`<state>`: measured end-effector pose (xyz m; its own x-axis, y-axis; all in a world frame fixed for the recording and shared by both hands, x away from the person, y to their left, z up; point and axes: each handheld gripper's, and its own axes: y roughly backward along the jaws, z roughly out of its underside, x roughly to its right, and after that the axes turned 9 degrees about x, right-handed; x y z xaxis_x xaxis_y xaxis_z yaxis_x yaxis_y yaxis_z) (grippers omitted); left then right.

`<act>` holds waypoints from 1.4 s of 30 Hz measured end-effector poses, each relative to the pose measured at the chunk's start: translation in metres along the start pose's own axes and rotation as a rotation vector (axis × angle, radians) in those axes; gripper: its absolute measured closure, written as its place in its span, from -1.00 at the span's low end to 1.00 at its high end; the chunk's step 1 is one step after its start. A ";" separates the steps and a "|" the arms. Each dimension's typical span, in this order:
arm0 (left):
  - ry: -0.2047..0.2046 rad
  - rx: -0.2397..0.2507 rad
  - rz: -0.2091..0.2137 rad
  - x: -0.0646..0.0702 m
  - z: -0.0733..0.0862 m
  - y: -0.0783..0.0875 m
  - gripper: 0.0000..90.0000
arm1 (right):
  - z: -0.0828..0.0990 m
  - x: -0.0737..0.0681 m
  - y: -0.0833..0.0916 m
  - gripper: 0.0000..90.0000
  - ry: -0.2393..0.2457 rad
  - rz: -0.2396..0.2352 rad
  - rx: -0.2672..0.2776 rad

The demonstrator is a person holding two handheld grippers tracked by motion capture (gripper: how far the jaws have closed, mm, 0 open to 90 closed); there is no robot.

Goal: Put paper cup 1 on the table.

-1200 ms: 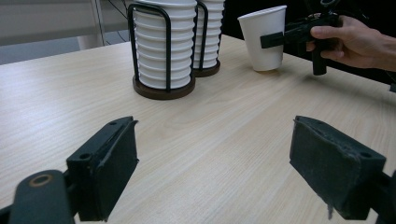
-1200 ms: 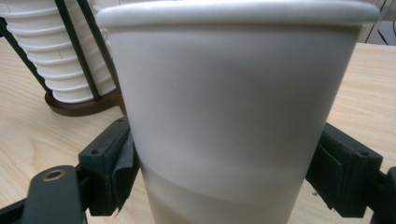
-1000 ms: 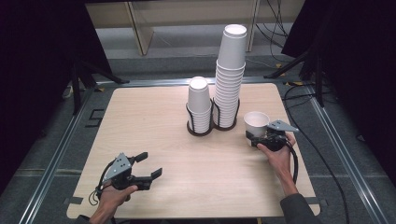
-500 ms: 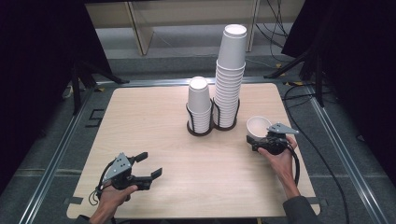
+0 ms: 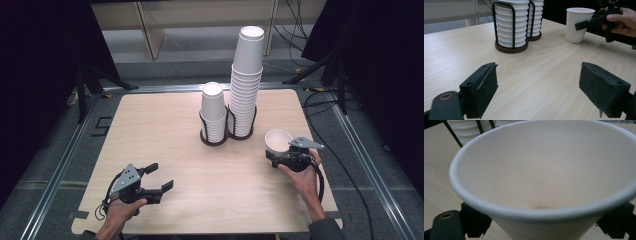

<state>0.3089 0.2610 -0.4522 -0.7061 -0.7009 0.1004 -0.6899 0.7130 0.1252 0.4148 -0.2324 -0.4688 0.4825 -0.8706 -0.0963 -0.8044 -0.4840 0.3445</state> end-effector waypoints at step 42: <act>-0.010 -0.003 0.007 0.001 0.000 0.000 -0.67 | 0.016 -0.010 0.050 -0.66 -0.076 -0.016 -0.153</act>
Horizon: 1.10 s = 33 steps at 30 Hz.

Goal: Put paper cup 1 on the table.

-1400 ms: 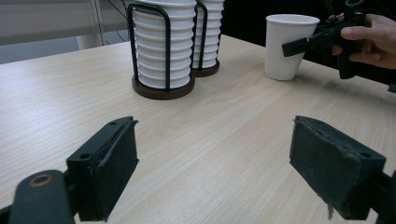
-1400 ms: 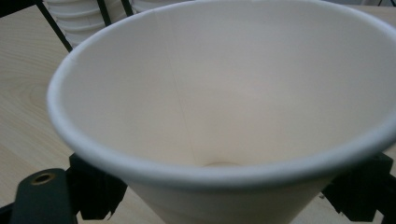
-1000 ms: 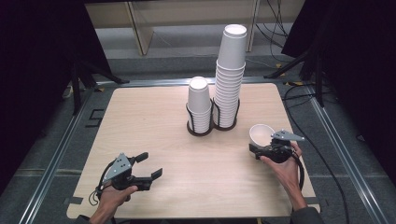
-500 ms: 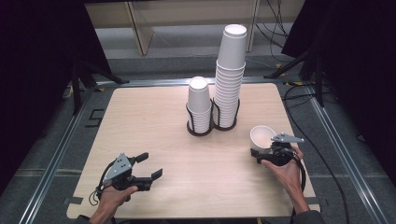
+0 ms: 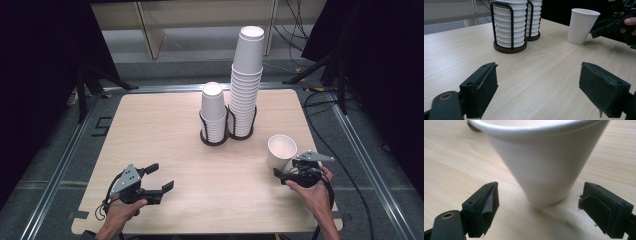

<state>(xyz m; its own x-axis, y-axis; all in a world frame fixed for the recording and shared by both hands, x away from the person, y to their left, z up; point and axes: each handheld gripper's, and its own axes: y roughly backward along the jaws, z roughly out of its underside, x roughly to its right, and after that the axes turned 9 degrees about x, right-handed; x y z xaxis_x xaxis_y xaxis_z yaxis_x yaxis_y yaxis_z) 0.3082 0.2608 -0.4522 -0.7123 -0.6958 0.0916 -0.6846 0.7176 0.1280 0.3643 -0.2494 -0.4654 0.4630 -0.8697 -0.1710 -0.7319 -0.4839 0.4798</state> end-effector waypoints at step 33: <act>0.015 0.009 -0.004 -0.002 0.003 -0.004 -0.67 | -0.066 -0.086 0.045 -0.65 0.053 -0.199 0.192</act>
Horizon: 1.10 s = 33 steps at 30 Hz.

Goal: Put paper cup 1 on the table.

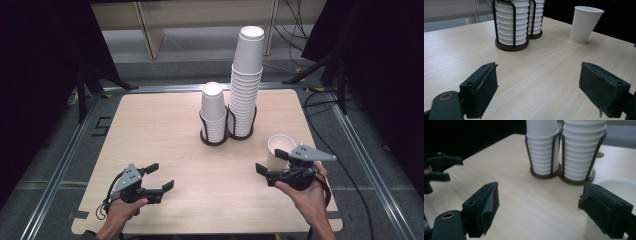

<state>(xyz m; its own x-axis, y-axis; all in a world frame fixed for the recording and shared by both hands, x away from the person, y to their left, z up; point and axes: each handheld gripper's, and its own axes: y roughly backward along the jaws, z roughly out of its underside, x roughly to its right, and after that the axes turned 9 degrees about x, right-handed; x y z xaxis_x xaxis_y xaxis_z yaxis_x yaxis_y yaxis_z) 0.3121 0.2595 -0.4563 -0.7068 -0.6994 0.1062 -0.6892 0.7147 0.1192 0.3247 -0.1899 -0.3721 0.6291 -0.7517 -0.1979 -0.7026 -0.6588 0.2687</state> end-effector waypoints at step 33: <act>-0.001 -0.017 0.006 -0.001 0.002 -0.002 -0.67 | -0.149 0.031 -0.066 -0.66 0.047 0.097 0.104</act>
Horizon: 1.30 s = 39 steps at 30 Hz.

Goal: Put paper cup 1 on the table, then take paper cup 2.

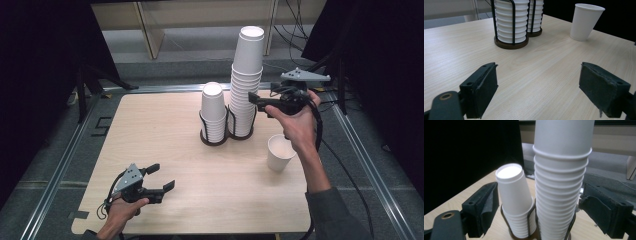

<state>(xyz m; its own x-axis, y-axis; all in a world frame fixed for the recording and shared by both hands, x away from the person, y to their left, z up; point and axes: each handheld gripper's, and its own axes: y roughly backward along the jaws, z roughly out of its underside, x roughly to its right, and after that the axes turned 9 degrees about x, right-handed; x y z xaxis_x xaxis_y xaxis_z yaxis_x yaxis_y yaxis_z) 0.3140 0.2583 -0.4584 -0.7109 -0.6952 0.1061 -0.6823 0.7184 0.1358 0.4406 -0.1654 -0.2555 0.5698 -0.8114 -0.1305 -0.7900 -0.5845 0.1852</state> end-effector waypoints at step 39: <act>0.006 0.006 0.025 0.003 0.001 0.001 -0.67 | -0.064 0.024 -0.085 -0.68 0.010 0.070 0.006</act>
<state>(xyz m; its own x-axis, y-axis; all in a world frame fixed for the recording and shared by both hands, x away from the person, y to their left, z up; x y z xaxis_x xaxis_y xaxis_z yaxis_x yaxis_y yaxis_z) 0.3108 0.2571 -0.4585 -0.7267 -0.6772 0.1153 -0.6653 0.7356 0.1274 0.5359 -0.1344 -0.2121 0.5152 -0.8503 -0.1073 -0.8295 -0.5262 0.1874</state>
